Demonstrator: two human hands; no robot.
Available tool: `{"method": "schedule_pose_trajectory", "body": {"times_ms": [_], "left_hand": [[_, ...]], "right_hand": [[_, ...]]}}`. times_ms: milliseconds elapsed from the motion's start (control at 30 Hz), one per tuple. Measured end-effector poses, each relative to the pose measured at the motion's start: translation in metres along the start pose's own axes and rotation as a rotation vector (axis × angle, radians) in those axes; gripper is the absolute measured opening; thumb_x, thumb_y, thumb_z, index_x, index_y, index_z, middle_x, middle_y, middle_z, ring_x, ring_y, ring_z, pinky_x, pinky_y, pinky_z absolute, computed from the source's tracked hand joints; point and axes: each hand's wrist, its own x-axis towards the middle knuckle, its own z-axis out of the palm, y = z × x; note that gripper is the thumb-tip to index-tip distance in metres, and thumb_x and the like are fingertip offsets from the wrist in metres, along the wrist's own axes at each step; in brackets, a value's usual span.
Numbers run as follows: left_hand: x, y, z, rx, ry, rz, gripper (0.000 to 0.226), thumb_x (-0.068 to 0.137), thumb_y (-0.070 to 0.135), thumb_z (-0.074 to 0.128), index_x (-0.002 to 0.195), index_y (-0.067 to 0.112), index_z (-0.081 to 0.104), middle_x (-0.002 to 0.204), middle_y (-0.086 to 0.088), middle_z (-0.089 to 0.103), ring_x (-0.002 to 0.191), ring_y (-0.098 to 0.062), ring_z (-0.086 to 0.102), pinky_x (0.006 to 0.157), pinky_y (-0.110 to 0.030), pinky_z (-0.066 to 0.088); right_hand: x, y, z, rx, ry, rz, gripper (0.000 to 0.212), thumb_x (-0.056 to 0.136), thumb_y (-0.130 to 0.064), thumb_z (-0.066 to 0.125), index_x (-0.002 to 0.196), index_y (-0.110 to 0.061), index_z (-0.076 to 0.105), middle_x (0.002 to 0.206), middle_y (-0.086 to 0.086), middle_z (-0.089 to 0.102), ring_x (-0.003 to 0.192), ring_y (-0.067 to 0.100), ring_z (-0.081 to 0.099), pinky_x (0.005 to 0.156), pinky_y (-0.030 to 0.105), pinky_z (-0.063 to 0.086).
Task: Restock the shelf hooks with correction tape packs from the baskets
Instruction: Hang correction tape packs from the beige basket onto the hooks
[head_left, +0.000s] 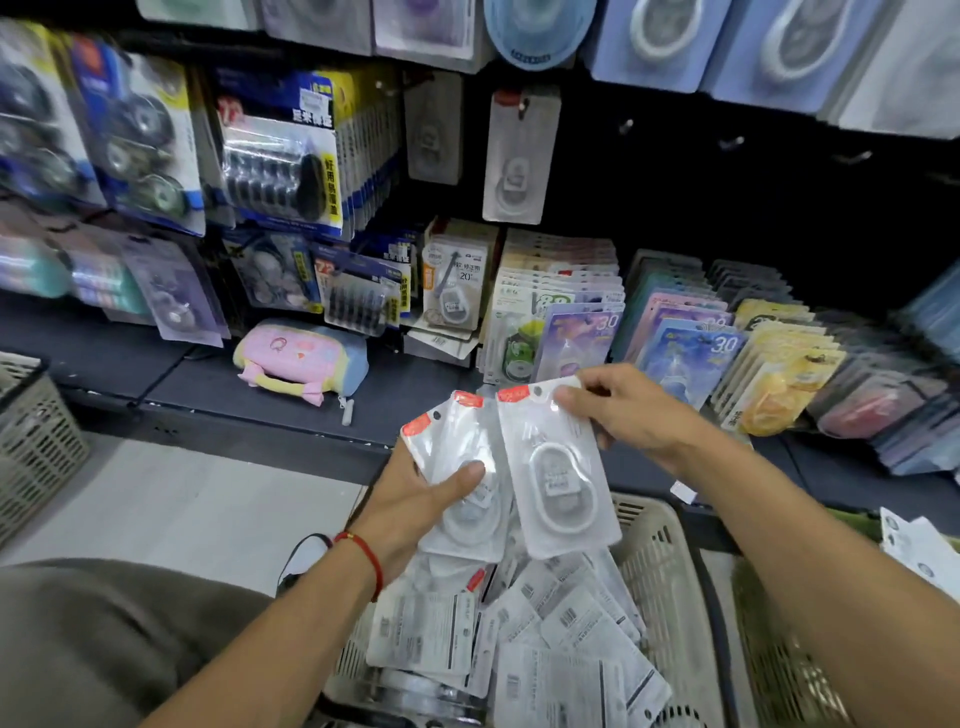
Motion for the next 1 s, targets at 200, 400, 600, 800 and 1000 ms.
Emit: {"method": "schedule_pose_trajectory", "body": {"times_ms": [200,400,600,800,1000], "left_hand": [[0.015,0.047,0.031,-0.12,-0.027,0.088,0.071,0.076,0.02,0.084,0.141,0.015,0.056,0.13,-0.011,0.074,0.121,-0.032,0.071,0.1,-0.051,0.058],[0.05,0.109,0.038,-0.104,-0.039,0.151,0.063,0.076,0.02,0.086,0.135,0.018,0.064,0.124,-0.009,0.077,0.116,-0.03,0.074,0.095,-0.048,0.061],[0.074,0.155,0.04,-0.046,0.005,0.216,0.08,0.063,0.032,0.099,0.131,0.017,0.058,0.115,-0.004,0.08,0.104,-0.023,0.078,0.075,-0.031,0.064],[0.086,0.15,0.026,-0.128,-0.113,0.153,0.053,0.085,0.015,0.087,0.133,0.018,0.065,0.125,-0.014,0.076,0.113,-0.035,0.074,0.081,-0.041,0.063],[0.095,0.149,0.01,-0.136,0.021,0.212,0.05,0.08,0.018,0.091,0.125,0.02,0.068,0.118,-0.011,0.078,0.106,-0.03,0.077,0.083,-0.042,0.062]], "right_hand": [[0.004,-0.02,0.004,0.087,0.171,-0.063,0.044,0.104,-0.031,0.064,0.086,0.009,0.06,0.069,0.008,0.058,0.055,0.019,0.055,0.061,0.035,0.046],[0.008,-0.045,-0.008,0.374,0.207,-0.142,0.03,0.092,-0.047,0.076,0.108,-0.022,0.075,0.092,-0.007,0.078,0.073,0.008,0.07,0.057,0.018,0.051],[0.011,-0.057,0.01,0.454,0.137,-0.178,0.056,0.078,-0.053,0.083,0.128,-0.034,0.066,0.117,-0.008,0.078,0.107,0.014,0.075,0.086,0.04,0.063],[0.018,-0.064,0.017,0.564,0.221,-0.166,0.055,0.083,-0.052,0.082,0.129,-0.026,0.065,0.109,0.004,0.081,0.09,0.036,0.078,0.081,0.062,0.05],[0.034,-0.078,0.01,0.461,0.242,-0.218,0.031,0.092,-0.036,0.079,0.119,-0.032,0.067,0.107,-0.004,0.08,0.091,0.021,0.079,0.076,0.049,0.059]]}}
